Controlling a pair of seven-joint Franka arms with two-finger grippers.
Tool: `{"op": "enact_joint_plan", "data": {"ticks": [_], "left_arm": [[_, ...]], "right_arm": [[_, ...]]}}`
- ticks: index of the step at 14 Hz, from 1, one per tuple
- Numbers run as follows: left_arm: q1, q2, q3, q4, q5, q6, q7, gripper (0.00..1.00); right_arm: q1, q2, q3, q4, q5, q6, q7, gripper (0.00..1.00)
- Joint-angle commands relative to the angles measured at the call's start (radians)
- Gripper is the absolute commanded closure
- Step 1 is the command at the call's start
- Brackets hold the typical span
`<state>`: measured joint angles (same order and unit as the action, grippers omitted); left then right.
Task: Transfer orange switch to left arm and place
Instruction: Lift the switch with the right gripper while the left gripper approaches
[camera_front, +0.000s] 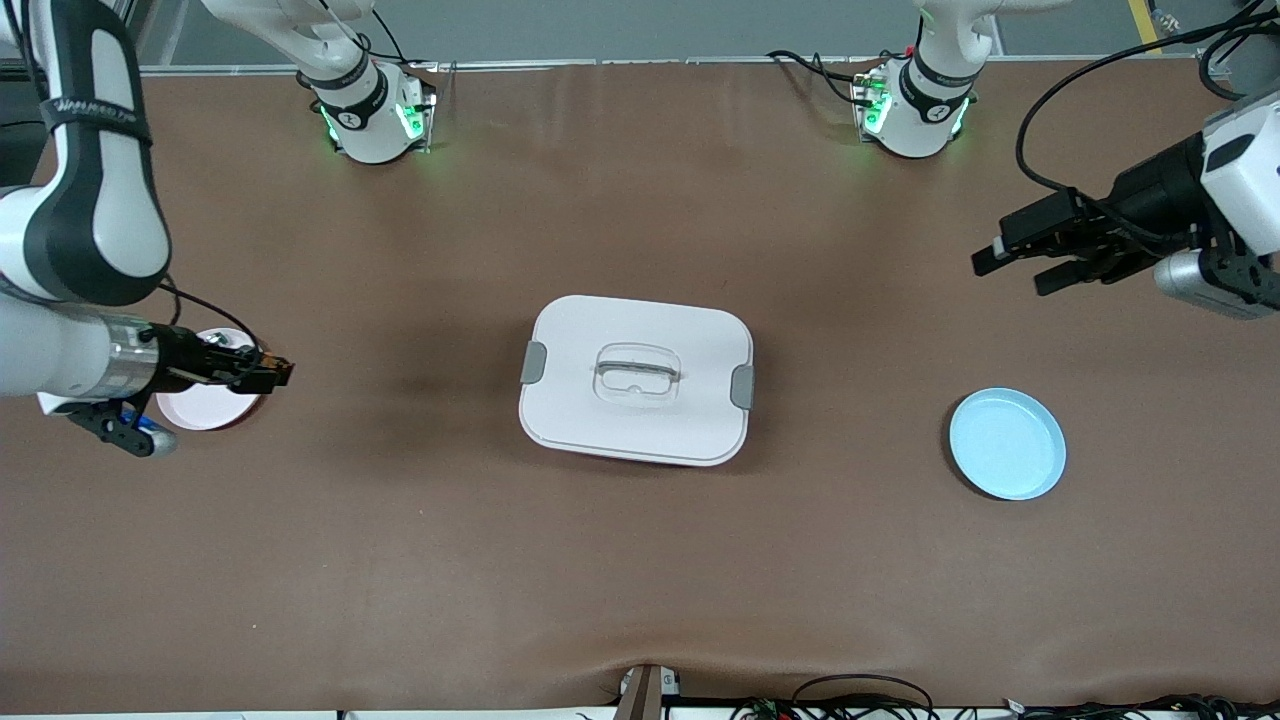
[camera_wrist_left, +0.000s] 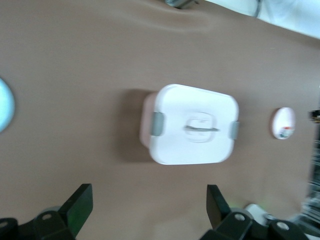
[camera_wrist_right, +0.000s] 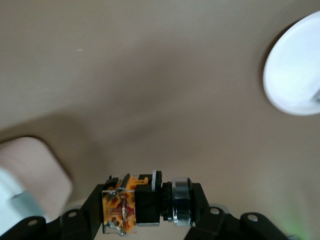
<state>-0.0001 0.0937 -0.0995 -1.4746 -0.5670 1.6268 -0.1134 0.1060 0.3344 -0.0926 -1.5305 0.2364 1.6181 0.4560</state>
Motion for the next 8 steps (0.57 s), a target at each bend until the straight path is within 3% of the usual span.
{"op": "enact_joint_plan", "data": {"ticks": [1, 5, 8], "left_arm": [[-0.015, 0.047, -0.002, 0.013, -0.117, 0.054, -0.037, 0.00], [-0.125, 0.090, -0.009, 0.013, -0.145, 0.197, -0.144, 0.00], [-0.214, 0.130, -0.009, 0.013, -0.152, 0.329, -0.178, 0.00]], "right_arm": [[0.098, -0.005, -0.009, 0.062, 0.050, -0.023, 0.214, 1.00], [0.191, 0.003, -0.009, 0.112, 0.164, -0.014, 0.490, 1.00], [0.271, 0.035, -0.009, 0.219, 0.228, -0.008, 0.717, 1.00]]}}
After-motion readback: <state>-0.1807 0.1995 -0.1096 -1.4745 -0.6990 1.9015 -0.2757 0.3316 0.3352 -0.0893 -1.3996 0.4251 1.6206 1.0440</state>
